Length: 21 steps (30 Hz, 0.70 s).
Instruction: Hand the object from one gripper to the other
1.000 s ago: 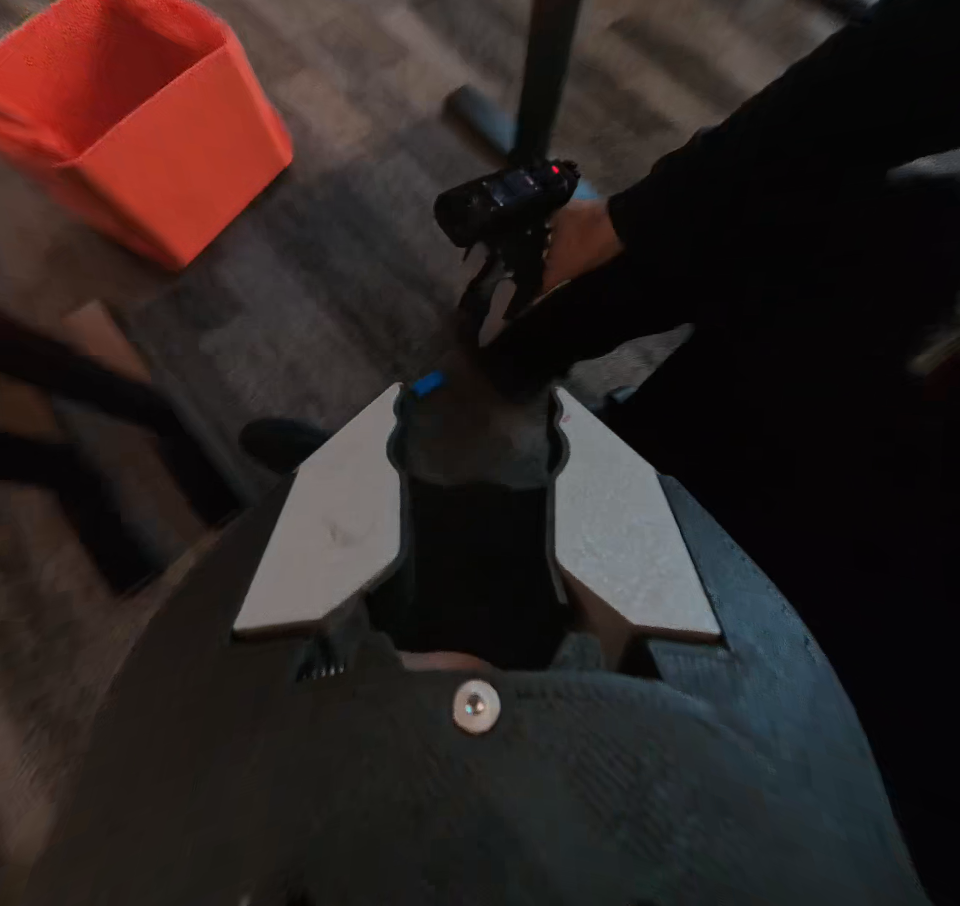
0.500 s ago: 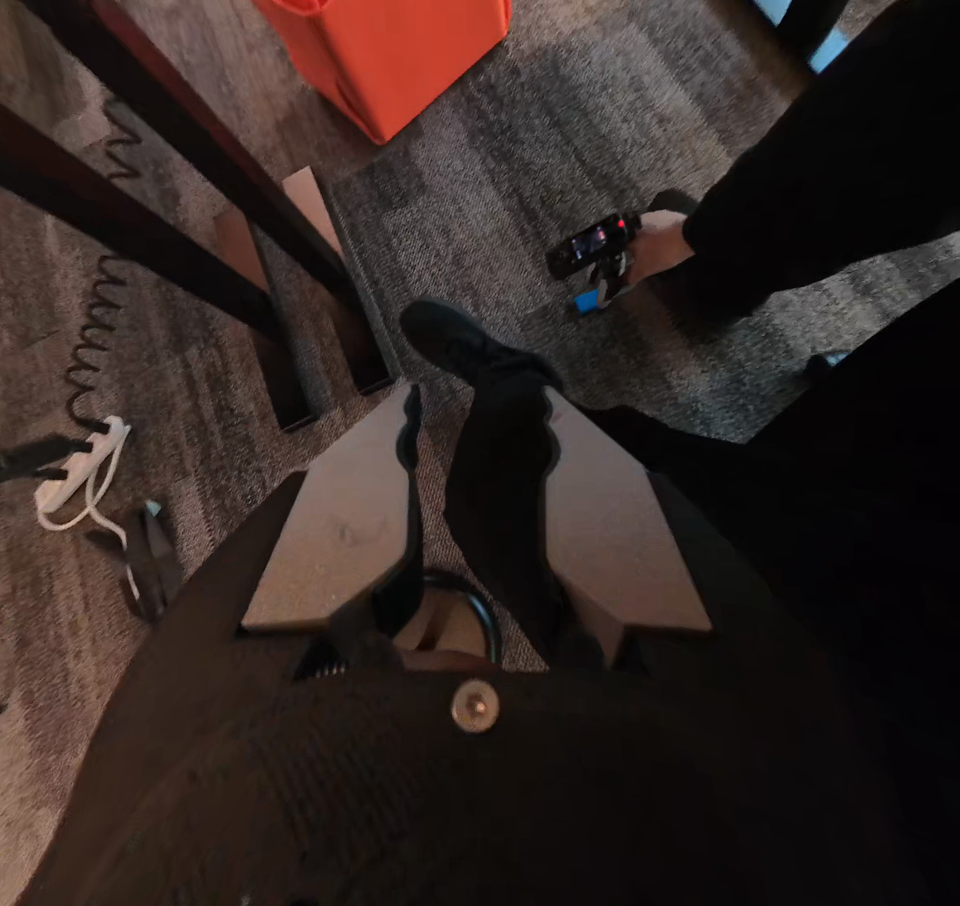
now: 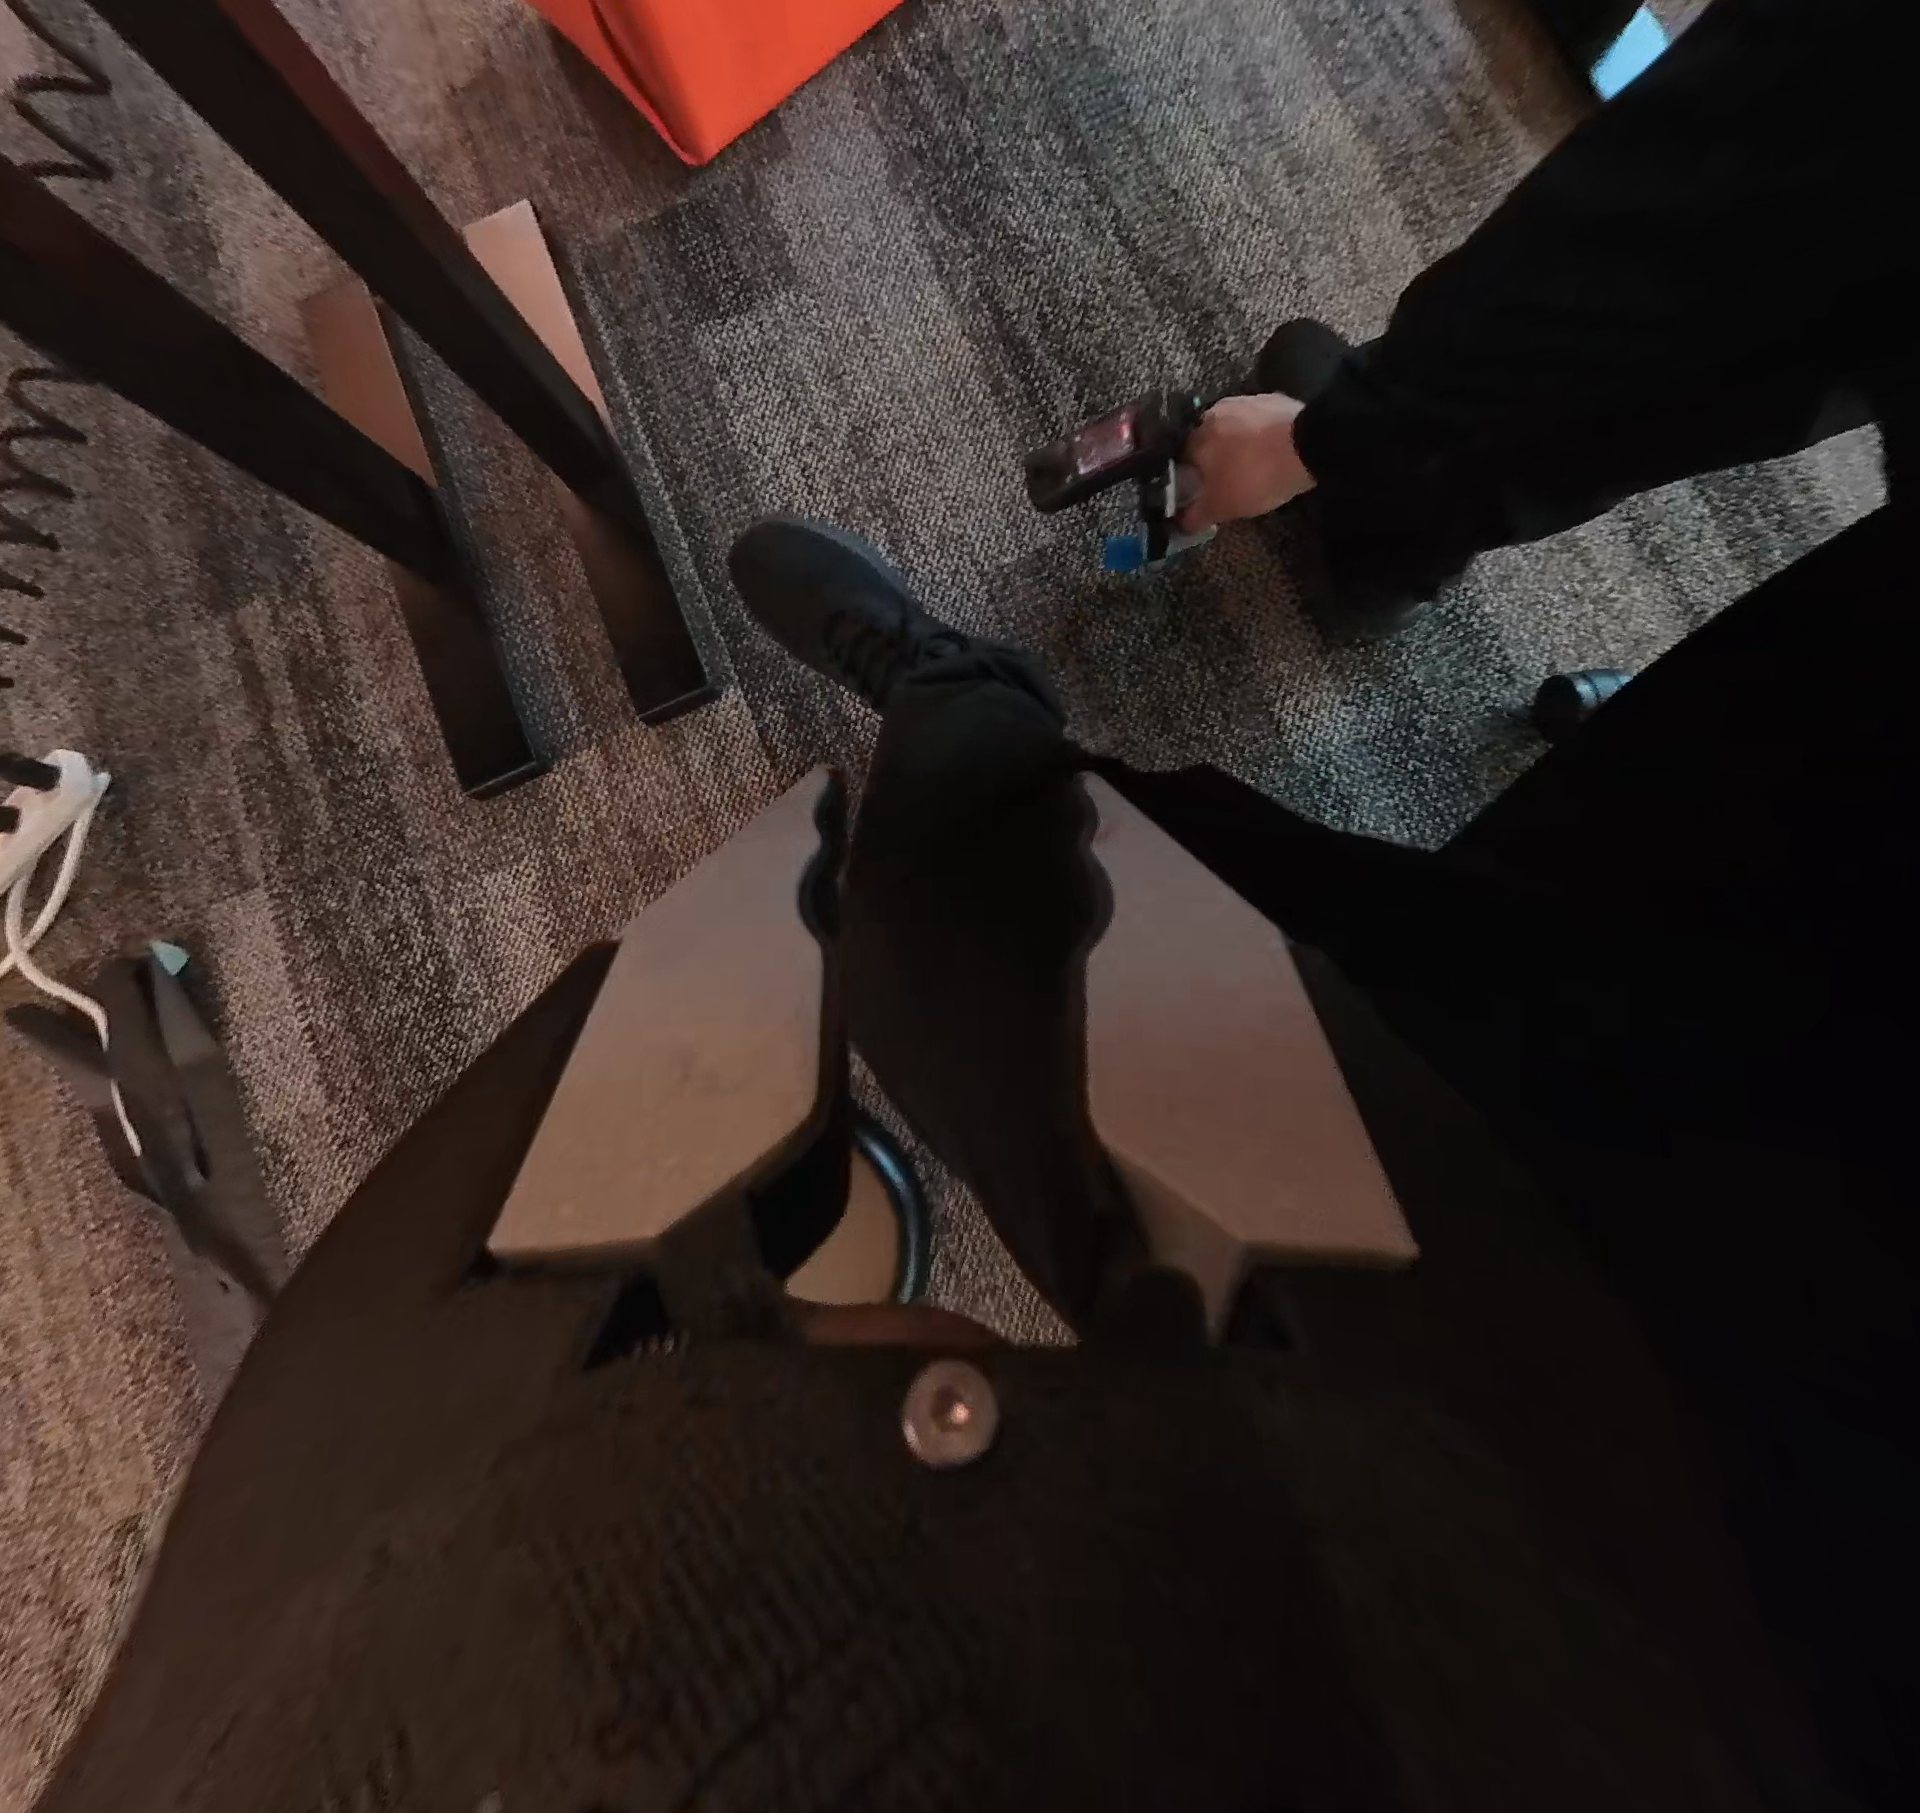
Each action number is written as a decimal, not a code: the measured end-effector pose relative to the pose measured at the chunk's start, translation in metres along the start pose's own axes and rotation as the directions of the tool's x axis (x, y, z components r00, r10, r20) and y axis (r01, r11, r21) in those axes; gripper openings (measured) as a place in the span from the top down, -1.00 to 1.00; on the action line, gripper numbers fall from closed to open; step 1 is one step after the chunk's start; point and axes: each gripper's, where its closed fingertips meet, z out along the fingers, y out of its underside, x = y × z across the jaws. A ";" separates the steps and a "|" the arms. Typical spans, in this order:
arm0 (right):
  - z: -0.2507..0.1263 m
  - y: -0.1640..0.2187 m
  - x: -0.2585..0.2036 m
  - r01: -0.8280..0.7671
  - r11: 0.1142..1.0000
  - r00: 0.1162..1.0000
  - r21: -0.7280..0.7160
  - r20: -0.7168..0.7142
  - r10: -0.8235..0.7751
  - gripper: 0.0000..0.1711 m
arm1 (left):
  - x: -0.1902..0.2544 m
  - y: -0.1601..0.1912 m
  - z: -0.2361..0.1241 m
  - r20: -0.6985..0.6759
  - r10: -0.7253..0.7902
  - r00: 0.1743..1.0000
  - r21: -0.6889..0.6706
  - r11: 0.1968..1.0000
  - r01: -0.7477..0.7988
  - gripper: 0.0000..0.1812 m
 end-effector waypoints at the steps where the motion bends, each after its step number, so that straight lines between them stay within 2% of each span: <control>1: -0.007 0.002 -0.001 0.003 1.000 1.000 0.000 0.003 -0.003 0.83 | 0.003 -0.004 -0.002 -0.015 0.005 1.000 0.014 1.000 -0.005 0.57; 4: -0.039 0.012 -0.007 0.017 1.000 1.000 0.007 0.009 -0.017 0.83 | 0.007 -0.025 -0.011 -0.026 0.045 0.999 0.095 0.995 -0.042 0.63; 8: -0.104 0.019 -0.029 0.039 0.996 0.997 0.086 0.070 -0.045 0.83 | 0.018 -0.051 -0.025 -0.069 0.066 0.995 0.193 0.980 -0.051 0.62; 9: -0.124 0.018 -0.038 0.052 0.990 0.993 0.128 0.099 -0.065 0.83 | 0.022 -0.058 -0.030 -0.077 0.091 0.993 0.229 0.971 -0.072 0.64; 12: -0.185 0.019 -0.051 0.104 0.973 0.991 0.206 0.059 -0.119 0.84 | 0.020 -0.077 -0.040 -0.036 0.167 0.985 0.312 0.939 -0.148 0.71; 16: -0.278 0.028 -0.082 0.165 0.935 0.984 0.313 0.012 -0.177 0.84 | 0.017 -0.106 -0.059 -0.038 0.128 0.991 0.408 0.908 -0.102 0.69; 21: -0.400 0.063 -0.129 0.241 0.869 0.970 0.431 -0.081 -0.228 0.84 | 0.029 -0.132 -0.073 -0.015 0.165 0.986 0.482 0.865 -0.138 0.70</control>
